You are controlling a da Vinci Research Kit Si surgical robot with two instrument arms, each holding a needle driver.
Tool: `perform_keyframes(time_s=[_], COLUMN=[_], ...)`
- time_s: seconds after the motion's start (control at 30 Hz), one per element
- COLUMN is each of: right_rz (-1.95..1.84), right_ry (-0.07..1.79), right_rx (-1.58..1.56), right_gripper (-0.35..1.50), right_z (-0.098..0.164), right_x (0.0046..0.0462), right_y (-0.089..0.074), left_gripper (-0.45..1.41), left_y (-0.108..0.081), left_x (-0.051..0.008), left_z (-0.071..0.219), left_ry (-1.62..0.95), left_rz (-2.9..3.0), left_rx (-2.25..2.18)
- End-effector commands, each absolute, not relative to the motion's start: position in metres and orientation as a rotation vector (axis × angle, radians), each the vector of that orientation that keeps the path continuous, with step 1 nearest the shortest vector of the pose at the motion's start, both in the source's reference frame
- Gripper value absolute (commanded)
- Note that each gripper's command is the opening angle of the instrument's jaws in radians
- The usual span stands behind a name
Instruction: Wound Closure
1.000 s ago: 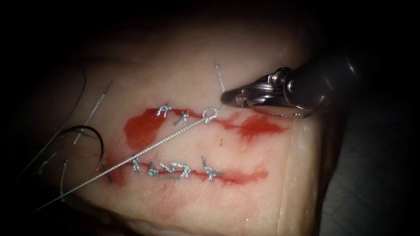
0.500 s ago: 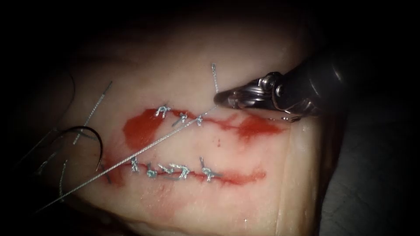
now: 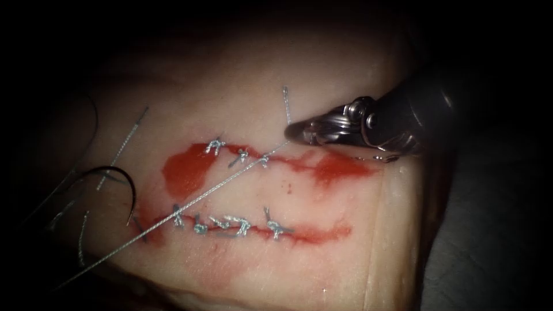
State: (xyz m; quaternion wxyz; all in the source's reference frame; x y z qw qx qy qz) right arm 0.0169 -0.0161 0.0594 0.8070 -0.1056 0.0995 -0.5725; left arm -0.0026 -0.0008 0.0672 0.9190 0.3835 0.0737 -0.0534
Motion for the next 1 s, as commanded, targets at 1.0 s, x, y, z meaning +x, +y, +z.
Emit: perform_keyframes(time_s=[1.0], right_rz=[-1.216], right_ry=[0.187], right_rx=[-0.320], right_gripper=[-0.35], right_z=[0.0595], right_x=[0.0172], right_y=[-0.0134], left_gripper=[-0.45], left_y=[-0.0044], left_x=[-0.0119], left_z=[0.0670], left_ry=[-0.046], left_rz=[0.118], left_rx=[0.885])
